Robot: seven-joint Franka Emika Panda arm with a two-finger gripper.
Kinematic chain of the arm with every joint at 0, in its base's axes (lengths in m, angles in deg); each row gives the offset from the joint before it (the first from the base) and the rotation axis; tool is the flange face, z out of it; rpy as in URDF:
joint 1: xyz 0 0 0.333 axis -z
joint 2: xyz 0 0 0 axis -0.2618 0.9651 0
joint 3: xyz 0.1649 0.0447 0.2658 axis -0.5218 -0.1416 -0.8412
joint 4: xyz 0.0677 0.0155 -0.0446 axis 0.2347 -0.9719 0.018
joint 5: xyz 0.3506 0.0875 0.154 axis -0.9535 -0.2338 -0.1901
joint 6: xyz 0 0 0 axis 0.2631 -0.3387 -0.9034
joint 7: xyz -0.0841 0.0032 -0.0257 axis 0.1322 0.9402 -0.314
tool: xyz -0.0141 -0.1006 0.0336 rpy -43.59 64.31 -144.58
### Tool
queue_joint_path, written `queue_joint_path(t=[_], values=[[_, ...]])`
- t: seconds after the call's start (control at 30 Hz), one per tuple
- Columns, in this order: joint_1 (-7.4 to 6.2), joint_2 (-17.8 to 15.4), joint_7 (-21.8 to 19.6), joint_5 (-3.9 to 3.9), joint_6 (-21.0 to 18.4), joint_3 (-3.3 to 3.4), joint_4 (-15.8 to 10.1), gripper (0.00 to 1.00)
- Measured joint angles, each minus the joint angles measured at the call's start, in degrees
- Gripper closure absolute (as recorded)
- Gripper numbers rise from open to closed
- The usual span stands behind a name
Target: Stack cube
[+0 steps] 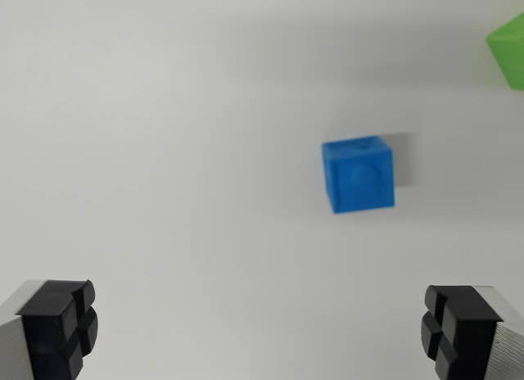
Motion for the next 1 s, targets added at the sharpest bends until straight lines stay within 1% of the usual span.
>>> queue_joint_path(t=[0.2, 0.5, 0.8, 1.0], values=[[0.35, 0.54, 1.32, 0.00, 0.68, 0.15, -0.08, 0.00], [1.01, 1.62, 4.10, 0.00, 2.04, 0.58, -0.22, 0.00], [2.00, 3.15, 7.63, 0.00, 3.74, 0.97, -0.28, 0.00], [2.90, 4.51, 10.69, 0.00, 5.18, 1.27, -0.29, 0.00]])
